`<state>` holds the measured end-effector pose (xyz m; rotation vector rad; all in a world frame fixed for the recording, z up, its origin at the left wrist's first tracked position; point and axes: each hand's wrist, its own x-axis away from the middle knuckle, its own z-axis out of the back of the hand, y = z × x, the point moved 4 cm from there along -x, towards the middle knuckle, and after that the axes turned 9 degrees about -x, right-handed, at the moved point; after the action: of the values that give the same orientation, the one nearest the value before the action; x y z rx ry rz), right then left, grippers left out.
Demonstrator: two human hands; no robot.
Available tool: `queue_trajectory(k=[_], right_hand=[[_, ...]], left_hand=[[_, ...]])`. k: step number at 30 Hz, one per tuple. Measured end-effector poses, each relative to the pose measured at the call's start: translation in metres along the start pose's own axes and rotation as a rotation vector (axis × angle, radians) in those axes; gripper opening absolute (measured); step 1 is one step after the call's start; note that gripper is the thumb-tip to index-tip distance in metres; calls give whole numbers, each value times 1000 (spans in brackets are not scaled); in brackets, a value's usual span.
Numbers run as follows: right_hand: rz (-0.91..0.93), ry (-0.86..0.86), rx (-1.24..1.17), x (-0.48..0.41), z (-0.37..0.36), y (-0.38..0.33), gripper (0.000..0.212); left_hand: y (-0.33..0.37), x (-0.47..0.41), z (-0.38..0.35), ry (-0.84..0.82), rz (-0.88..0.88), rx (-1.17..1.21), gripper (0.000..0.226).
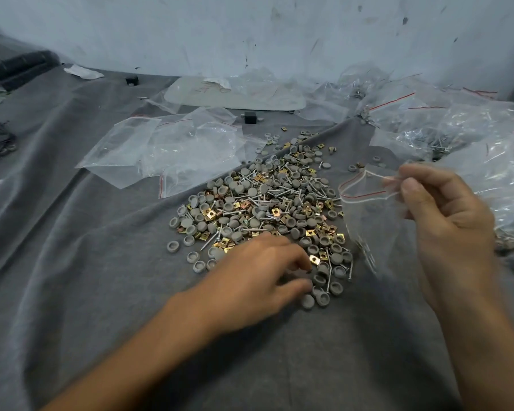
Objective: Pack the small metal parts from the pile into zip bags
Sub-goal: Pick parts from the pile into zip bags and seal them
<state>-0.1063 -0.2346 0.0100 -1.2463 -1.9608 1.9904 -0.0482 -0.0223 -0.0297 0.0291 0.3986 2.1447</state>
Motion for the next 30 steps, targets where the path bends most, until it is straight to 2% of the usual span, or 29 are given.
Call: queue_trajectory(k=[3,8,11,14,17,21,26,30], right_hand=[[-2,-50,19,2,-5,0,24],[-19,-99,9,5,-10,4,21],[-26,-114,-1,6,-10,5,19],[-43,-152,-6,7,-12,7,20],[-113,-259,-10,12,-18,9,12],[-159,-337,-8,18,-25,10,16],[-172,-367,-16,20,-29,10,19],[-187,-402,21,23,-31,11,18]], left_hand=[[0,1,-8,-30,-15,-106,56],[2,2,-10,-46,-33,-159,67],[6,5,-10,-57,-60,-159,61],[10,8,-8,-75,-95,-149,44],[12,9,-6,-100,-95,-115,34],[13,9,-3,-112,-81,-88,22],[7,9,1,-103,-35,-22,13],[-12,7,9,-78,64,55,22]])
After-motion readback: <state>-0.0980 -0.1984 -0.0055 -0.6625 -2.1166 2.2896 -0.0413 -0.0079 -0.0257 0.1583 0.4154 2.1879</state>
